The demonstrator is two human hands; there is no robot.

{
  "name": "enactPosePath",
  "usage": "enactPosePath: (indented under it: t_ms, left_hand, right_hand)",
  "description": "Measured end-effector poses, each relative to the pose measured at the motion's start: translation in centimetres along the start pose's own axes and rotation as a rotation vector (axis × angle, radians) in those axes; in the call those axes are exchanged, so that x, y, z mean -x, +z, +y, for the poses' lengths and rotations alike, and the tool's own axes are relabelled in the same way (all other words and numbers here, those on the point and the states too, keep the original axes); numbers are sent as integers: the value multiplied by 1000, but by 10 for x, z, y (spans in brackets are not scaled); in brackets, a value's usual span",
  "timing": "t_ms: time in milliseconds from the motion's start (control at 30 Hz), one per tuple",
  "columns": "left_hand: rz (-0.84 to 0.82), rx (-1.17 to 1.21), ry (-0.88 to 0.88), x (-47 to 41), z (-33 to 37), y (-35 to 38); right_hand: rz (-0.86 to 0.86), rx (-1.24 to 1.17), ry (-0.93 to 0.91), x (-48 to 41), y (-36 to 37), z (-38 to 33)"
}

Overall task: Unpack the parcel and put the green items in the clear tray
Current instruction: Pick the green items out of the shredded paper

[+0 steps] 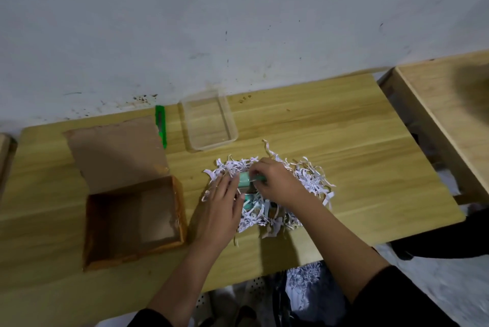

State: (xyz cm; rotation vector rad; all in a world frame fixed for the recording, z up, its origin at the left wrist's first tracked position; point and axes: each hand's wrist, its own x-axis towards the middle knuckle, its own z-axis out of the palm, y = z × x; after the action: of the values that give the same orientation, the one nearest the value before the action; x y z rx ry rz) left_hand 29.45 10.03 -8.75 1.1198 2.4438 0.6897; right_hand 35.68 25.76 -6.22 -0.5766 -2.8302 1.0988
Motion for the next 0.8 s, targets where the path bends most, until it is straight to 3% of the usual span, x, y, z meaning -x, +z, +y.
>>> enactPosePath:
  t_ms: [167,367,500,800]
  left_hand:
    - [-80,-44,-54,10,-14,4]
    - [-98,-45,-101,7,-14,7]
    - [-82,-5,-105,7,-17,6]
    - [-63,12,-142,6,-18,12]
  right_hand:
    - [-90,-1,137,0,-5,12]
    - [-47,-81,177,4,-13,14]
    - [133,-66,159,2,-33,14]
    - [600,-349,461,-39,-60,37]
